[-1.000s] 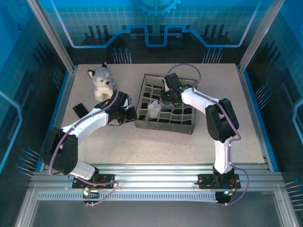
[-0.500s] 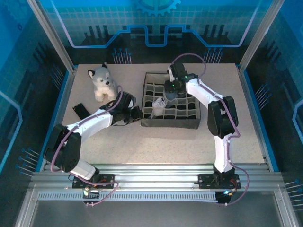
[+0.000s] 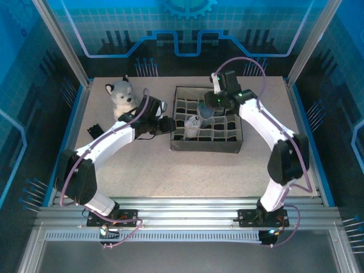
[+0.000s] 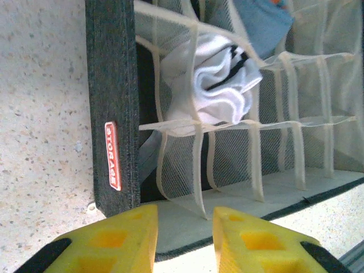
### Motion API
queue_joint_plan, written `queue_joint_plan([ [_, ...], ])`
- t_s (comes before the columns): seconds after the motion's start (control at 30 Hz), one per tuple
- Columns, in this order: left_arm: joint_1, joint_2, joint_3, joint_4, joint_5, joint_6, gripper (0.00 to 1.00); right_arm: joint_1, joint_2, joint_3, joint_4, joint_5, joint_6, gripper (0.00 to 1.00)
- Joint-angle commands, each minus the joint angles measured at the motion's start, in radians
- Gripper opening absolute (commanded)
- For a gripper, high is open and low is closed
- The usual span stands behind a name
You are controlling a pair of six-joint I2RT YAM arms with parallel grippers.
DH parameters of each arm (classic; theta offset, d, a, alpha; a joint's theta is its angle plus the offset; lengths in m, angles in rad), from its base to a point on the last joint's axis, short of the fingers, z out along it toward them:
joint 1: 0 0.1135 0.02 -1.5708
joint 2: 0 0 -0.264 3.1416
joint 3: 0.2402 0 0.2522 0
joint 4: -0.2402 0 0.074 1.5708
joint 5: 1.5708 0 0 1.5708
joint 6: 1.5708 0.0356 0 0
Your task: Roll the socks
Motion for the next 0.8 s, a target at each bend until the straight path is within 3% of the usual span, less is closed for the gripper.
queue_joint_plan([
  [0.0,0.021,-0.093,0.038,-0.096,-0.048,0.170,0.34,-0.026,-0.136,-0.142,0.063,0.048,-0.008,0.51],
  [0.2,0.036,-0.305,-0.095,-0.020,-0.188,0.335,0.43,-0.063,-0.428,-0.486,0.175,0.130,-0.050,0.73],
  [0.33,0.044,-0.462,-0.250,0.060,-0.310,0.392,0.57,-0.117,-0.644,-0.725,0.255,0.204,-0.038,0.88],
  [0.43,0.047,-0.570,-0.377,0.120,-0.419,0.407,0.82,-0.175,-0.806,-0.886,0.327,0.203,-0.032,0.94],
  [0.47,0.050,-0.602,-0.417,0.136,-0.464,0.405,0.98,-0.189,-0.855,-0.936,0.360,0.199,-0.042,0.96],
  [0.6,0.058,-0.691,-0.571,0.219,-0.593,0.425,0.99,-0.228,-0.979,-1.088,0.470,0.191,-0.081,1.00],
  [0.77,0.066,-0.743,-0.783,0.437,-0.697,0.510,0.99,-0.268,-0.968,-1.178,0.580,0.166,-0.071,1.00],
])
